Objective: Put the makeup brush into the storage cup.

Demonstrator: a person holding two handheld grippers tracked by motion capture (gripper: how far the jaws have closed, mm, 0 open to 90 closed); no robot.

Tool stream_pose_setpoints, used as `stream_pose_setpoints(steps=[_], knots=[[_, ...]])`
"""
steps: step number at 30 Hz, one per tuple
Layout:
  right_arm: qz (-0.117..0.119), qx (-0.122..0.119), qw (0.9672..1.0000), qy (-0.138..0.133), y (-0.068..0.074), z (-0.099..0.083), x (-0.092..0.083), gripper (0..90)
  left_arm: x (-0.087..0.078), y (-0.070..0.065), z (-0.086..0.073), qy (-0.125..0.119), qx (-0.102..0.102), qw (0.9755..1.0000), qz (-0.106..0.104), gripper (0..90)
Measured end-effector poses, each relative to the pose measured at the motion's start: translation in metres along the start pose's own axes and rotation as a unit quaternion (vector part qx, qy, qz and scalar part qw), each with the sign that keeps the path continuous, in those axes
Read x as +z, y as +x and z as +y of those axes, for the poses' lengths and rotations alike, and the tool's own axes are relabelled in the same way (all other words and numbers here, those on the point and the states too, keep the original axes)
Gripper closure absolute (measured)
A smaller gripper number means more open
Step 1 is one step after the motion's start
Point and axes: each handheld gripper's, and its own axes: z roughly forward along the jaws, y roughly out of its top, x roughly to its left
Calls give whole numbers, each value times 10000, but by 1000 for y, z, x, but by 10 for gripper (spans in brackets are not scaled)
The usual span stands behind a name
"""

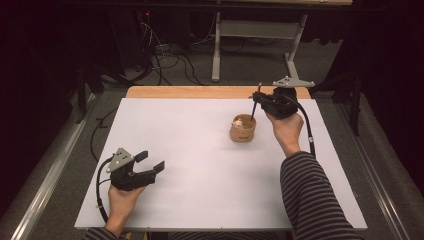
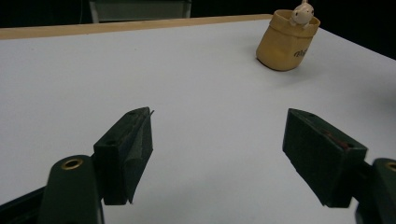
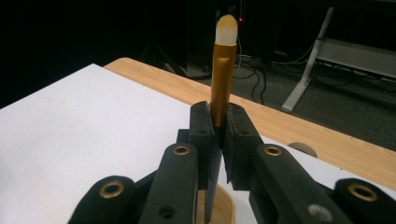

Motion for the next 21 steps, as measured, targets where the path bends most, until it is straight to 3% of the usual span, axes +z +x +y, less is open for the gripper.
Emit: stream_pose_setpoints(steps=[21], knots=[[-87,-17,9992,396,2,-8,23,853,0,2,0,-7,-13,10000,39,252]])
